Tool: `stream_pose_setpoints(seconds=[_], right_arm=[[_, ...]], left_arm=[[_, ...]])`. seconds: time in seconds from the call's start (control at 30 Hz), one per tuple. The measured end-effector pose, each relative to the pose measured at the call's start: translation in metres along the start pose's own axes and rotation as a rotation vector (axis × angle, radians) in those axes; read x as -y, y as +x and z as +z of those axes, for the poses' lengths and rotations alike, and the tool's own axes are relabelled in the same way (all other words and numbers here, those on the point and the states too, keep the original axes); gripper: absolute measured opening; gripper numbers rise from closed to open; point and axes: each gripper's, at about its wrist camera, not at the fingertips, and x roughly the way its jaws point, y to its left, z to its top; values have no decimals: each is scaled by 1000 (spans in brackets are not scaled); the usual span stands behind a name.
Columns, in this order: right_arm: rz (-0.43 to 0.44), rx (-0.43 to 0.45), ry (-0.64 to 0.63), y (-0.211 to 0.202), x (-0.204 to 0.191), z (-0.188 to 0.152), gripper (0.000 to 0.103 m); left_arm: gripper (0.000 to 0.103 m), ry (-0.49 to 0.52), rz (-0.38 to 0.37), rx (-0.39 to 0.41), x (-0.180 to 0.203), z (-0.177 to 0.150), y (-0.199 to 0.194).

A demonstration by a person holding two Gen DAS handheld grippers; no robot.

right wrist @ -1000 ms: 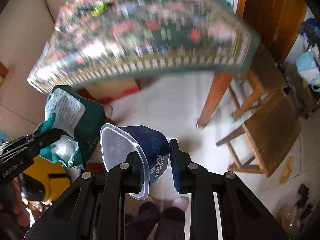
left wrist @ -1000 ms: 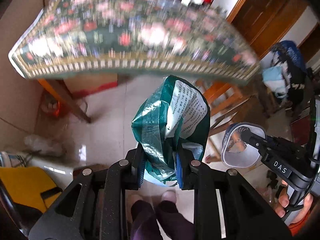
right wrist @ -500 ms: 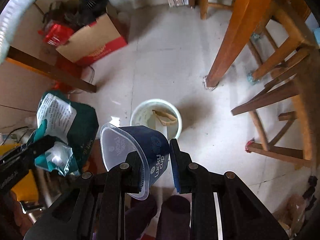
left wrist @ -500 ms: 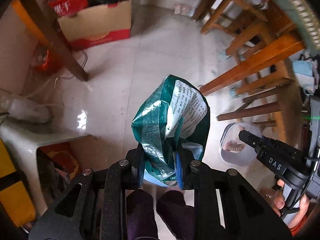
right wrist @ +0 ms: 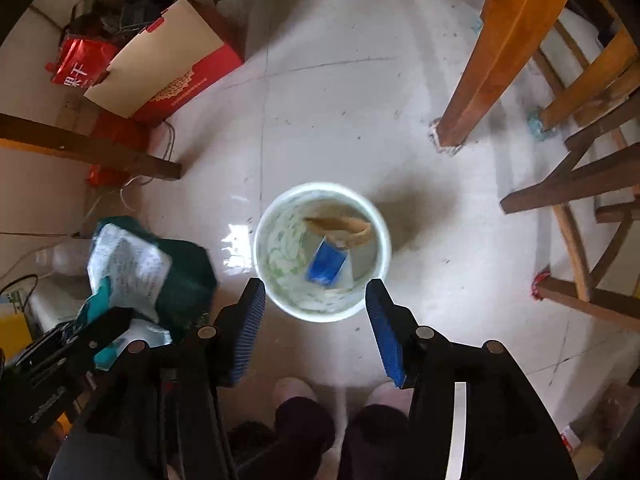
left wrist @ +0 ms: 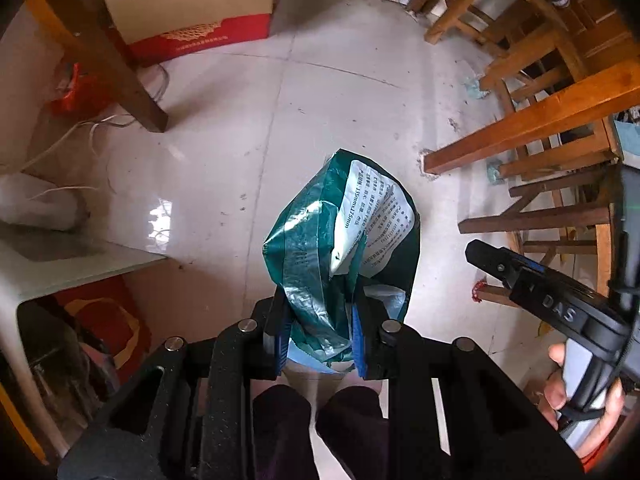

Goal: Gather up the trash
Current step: 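Open the right tool over the bucket while the left tool releases the bag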

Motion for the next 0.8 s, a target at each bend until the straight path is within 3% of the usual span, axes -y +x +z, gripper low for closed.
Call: stream_pose_setpoints(seconds=[0.07, 0.17, 0.3, 0.43, 0.8], right_arm=[[-17, 10, -13, -2, 0, 3, 49], [-47, 35, -37, -16, 4, 4, 49], [-66, 53, -46, -29, 10, 7, 49], [-63, 67, -39, -46, 13, 7, 49], [-50, 114, -50, -141, -8, -1, 49]], left_arm=[[25, 11, -16, -11, 10, 5, 7], [45, 28, -14, -61, 23, 12, 23], [45, 50, 4, -97, 34, 15, 34], [45, 64, 4, -98, 42, 14, 20], [45, 89, -2, -21, 61, 11, -100]])
